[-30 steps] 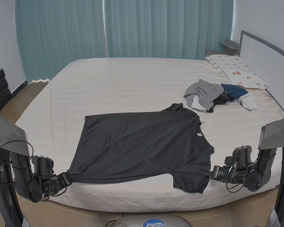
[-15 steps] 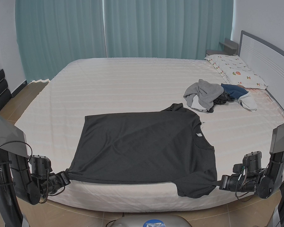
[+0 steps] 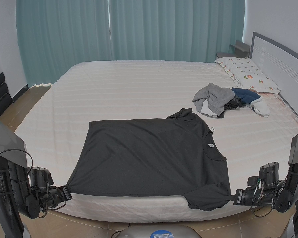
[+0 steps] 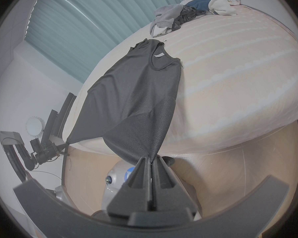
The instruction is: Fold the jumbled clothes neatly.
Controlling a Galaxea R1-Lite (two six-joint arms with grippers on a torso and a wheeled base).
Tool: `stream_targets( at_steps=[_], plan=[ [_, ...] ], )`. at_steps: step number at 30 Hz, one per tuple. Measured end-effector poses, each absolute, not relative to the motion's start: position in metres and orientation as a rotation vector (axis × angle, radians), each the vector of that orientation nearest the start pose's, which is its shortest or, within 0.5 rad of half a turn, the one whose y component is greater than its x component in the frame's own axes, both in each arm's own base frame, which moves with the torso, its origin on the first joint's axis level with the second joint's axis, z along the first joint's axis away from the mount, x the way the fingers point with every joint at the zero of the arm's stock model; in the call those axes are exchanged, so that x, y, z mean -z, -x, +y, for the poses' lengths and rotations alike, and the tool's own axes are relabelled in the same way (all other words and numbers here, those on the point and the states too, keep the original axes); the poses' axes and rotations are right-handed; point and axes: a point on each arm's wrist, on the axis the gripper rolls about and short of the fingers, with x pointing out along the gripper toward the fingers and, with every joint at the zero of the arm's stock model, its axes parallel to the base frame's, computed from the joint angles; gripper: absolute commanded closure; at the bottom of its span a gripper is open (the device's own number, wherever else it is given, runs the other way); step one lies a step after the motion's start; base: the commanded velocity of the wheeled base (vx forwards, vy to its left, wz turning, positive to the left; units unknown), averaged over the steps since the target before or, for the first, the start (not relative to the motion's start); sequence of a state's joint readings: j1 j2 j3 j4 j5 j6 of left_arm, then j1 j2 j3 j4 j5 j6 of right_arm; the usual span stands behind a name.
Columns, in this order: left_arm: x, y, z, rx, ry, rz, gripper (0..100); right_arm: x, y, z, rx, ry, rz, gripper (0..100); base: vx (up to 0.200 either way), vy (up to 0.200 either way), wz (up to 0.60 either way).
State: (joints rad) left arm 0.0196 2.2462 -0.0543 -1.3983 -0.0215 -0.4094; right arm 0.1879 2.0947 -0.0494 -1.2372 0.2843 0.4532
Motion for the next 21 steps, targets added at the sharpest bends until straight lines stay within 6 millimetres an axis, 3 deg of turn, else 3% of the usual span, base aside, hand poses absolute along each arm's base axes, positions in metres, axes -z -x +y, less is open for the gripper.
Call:
stream_targets(
  at_steps=[21],
  plan=[
    [0.023, -0.207, 0.005, -0.151, 0.338, 0.835, 100, -0.005, -0.187, 0.044, -0.225, -0.416, 0.931, 100, 0.0, 0.0, 0.0]
  ],
)
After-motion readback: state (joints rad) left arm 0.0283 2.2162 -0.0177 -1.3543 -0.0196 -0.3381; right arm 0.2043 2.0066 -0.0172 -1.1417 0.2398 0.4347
